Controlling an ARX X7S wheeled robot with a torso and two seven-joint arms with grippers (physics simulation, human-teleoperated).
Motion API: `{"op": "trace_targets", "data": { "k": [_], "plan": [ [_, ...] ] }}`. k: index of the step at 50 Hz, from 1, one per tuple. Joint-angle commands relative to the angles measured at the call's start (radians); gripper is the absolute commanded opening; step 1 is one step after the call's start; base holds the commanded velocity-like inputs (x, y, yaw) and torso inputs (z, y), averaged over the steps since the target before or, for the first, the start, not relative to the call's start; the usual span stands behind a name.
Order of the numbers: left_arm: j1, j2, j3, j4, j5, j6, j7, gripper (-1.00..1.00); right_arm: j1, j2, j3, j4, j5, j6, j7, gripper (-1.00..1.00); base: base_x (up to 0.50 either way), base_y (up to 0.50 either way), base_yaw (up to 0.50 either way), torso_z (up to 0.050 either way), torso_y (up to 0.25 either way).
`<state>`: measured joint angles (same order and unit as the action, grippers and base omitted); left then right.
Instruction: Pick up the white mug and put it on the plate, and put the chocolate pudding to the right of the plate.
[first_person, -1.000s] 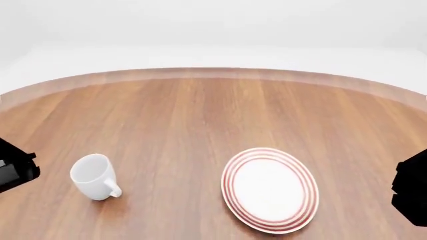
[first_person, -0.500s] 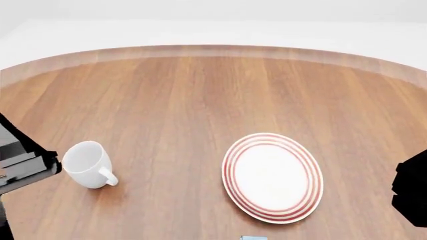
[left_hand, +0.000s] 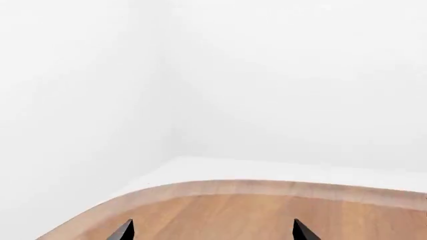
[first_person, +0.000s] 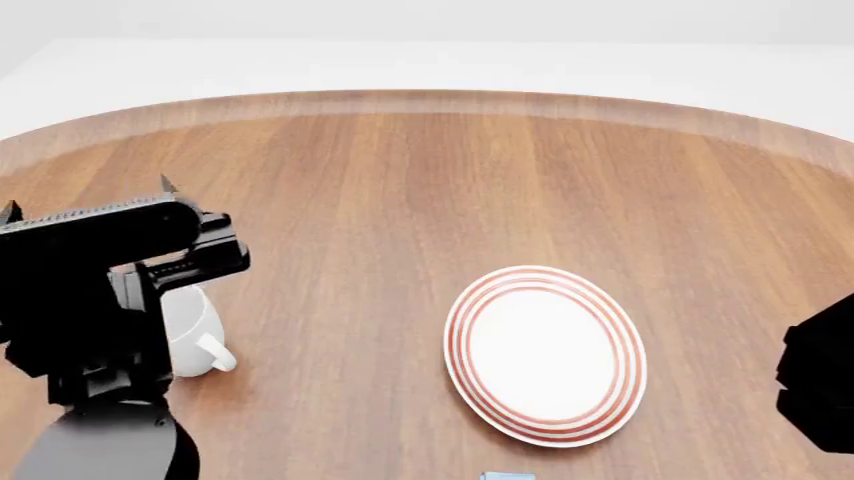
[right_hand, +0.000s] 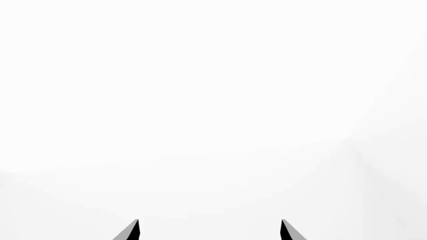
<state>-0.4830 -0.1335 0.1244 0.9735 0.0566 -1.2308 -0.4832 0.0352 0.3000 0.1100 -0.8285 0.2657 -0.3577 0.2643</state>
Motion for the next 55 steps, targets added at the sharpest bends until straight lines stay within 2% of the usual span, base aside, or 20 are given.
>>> {"op": "trace_targets", "data": {
  "k": [1,5,6,10,16,27,39,55],
  "plan": [
    [-0.207,0.127,0.032,-0.096,0.013,-0.321,-0.044,1.00,-0.002,-0.016,0.017,0.010,-0.017,-0.008,-0.020,1.00,0.00,0.00,0.00,0.000,0.000],
    [-0.248,0.132,-0.007,-0.153,-0.156,-0.325,-0.194,1.00,-0.003,-0.014,0.015,0.007,-0.016,-0.008,-0.018,1.00,0.00,0.00,0.00,0.000,0.000],
    [-0.262,0.133,-0.054,-0.192,-0.279,-0.321,-0.294,1.00,-0.003,-0.014,0.015,0.008,-0.016,-0.009,-0.018,1.00,0.00,0.00,0.00,0.000,0.000],
    [-0.287,0.132,-0.104,-0.290,-0.485,-0.291,-0.503,1.00,-0.004,-0.013,0.011,0.008,-0.018,-0.010,-0.017,1.00,0.00,0.00,0.00,0.000,0.000],
    [-0.316,0.130,-0.048,-0.405,-0.581,-0.228,-0.637,1.00,-0.002,-0.009,0.007,-0.001,-0.017,-0.005,-0.013,1.00,0.00,0.00,0.00,0.000,0.000],
    [-0.370,0.130,-0.040,-0.625,-0.781,-0.084,-0.892,1.00,0.006,0.002,0.008,-0.026,-0.010,0.013,-0.001,1.00,0.00,0.00,0.00,0.000,0.000],
    [-0.384,0.126,-0.034,-0.792,-0.821,0.105,-1.052,1.00,0.004,0.006,0.002,-0.028,-0.003,0.010,0.004,1.00,0.00,0.00,0.00,0.000,0.000],
    [-0.420,0.125,0.036,-1.031,-0.770,0.242,-1.078,1.00,-0.001,0.010,-0.003,-0.024,0.005,0.001,0.009,1.00,0.00,0.00,0.00,0.000,0.000]
  ]
}}
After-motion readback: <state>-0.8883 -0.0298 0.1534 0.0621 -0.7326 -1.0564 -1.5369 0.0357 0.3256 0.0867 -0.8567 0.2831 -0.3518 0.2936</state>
